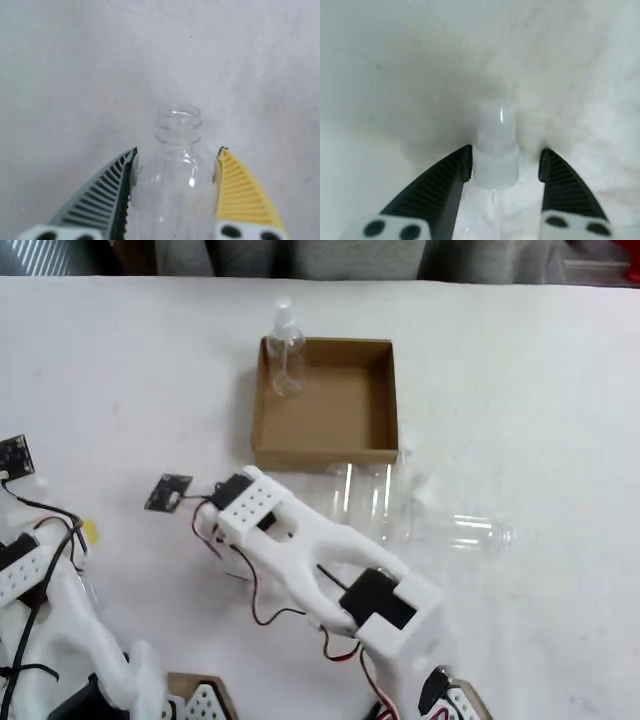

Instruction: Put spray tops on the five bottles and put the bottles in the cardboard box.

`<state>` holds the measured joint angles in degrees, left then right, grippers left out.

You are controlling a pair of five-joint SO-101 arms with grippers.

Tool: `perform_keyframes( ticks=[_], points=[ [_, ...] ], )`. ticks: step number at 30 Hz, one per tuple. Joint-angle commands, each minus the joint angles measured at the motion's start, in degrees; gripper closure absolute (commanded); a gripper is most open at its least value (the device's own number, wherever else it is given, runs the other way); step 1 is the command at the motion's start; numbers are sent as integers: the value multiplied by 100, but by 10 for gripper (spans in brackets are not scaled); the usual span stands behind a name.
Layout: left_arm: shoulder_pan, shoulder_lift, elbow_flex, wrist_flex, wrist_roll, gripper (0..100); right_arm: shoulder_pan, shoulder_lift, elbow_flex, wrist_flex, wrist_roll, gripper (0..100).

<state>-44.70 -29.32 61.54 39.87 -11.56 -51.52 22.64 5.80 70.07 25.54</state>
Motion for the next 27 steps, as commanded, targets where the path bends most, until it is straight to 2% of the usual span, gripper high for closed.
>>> perform_keyframes(
  ticks=[1,3,12,17,22,27],
  points=[
    [75,-189,-44,-97,18,831,-4,-22,-70,-145,132,881],
    [75,-189,-44,-97,18,831,-4,-22,-70,-145,149,906],
    [84,-189,-44,-97,18,831,22,-259,-53,-92,97,911],
    [119,-189,-44,-105,18,831,40,-980,-35,303,-545,911],
    [242,-189,-44,-105,9,831,497,-1727,132,418,-1301,911],
    [549,-242,-79,-105,44,831,954,-2738,651,312,-1512,911]
  ],
)
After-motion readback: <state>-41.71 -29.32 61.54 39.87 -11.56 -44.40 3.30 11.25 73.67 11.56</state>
